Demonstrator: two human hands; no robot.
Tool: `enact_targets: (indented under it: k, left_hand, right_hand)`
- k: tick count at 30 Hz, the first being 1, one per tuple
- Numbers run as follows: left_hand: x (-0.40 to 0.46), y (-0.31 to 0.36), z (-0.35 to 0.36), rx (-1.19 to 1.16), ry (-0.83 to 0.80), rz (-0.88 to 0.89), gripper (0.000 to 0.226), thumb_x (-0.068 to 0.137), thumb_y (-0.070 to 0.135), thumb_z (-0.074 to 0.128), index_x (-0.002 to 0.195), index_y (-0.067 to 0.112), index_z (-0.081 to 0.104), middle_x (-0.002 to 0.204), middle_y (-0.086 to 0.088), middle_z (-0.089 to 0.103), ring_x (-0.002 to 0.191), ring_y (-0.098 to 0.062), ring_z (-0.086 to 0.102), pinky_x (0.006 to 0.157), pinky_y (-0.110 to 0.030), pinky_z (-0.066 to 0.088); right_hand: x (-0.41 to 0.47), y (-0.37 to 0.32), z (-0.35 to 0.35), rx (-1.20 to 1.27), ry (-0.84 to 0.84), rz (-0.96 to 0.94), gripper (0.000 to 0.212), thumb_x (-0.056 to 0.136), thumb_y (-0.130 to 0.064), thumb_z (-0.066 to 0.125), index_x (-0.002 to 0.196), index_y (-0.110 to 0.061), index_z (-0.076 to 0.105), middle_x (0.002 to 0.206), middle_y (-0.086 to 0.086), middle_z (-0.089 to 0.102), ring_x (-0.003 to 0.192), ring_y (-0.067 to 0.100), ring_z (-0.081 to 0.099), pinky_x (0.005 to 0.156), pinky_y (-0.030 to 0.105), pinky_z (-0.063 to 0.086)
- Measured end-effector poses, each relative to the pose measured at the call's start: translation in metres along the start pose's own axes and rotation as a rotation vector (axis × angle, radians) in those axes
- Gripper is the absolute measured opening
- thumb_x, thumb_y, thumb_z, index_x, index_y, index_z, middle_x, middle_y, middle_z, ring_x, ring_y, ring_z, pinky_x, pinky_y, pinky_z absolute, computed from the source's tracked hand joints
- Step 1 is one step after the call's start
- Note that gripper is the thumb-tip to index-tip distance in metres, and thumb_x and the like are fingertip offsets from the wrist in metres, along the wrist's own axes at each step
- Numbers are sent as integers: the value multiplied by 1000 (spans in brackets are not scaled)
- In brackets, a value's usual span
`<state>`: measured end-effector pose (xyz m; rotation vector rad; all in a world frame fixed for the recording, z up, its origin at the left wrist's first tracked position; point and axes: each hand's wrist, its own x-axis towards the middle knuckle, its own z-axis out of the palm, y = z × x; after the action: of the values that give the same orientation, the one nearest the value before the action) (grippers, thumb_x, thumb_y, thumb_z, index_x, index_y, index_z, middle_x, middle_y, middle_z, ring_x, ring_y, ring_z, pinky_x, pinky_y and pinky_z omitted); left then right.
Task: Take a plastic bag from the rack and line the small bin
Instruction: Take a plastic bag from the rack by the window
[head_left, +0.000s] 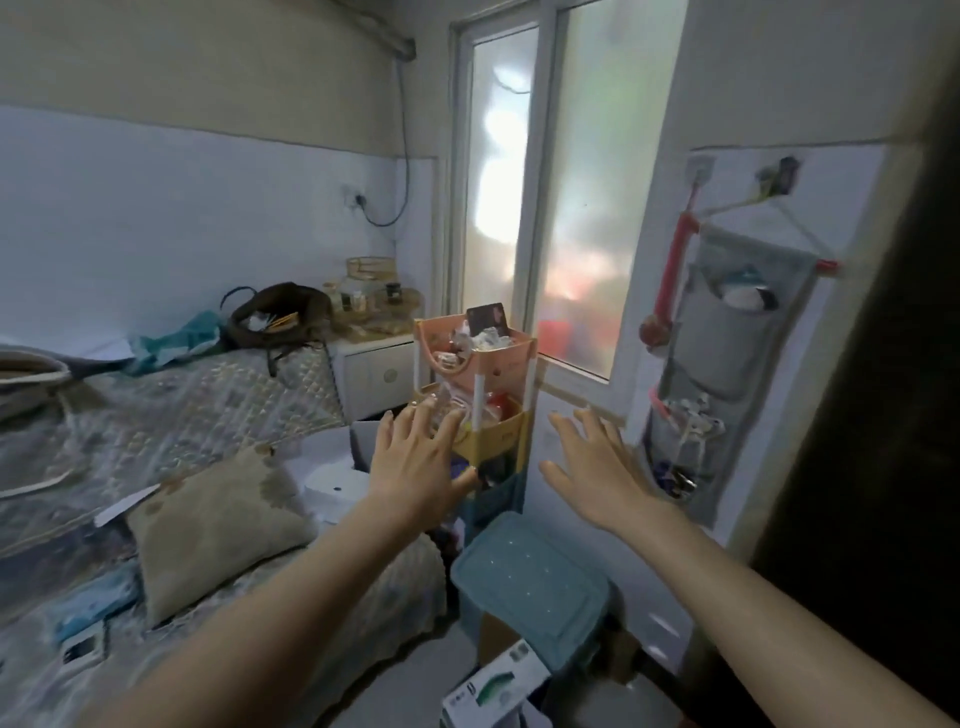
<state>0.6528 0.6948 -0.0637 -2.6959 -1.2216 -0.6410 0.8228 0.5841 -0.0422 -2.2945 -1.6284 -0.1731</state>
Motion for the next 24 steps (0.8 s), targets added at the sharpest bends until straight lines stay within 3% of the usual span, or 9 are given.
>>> enact_targets:
  k: [7,17,24]
  left_hand:
    - [106,-101,66,38,-43,-101,73,84,57,43,144,28,13,155,-13,15,140,-33,13,115,-47,8]
    - [303,-232,161,72,-114,31,72,85,53,42,145,28,11,156,-10,11,142,-30,8,115,-47,5]
    - [438,-240,237,-17,-156,143,69,84,53,46,142,30,16,154,-10,15,141,-30,9,115,-47,4]
  right_hand:
    - [161,-16,70,39,-38,-62,59,91,-38,48,141,-21,24,145,9,29,129,34,31,100,49,35]
    - [360,-22,156,12,-33,127,60,90,-38,48,143,-24,22,147,8,29,131,32,30,102,47,34]
    - [478,15,202,31,-7,259,63,89,-39,51,143,-21,25,148,8,31,133,30,32,106,48,32]
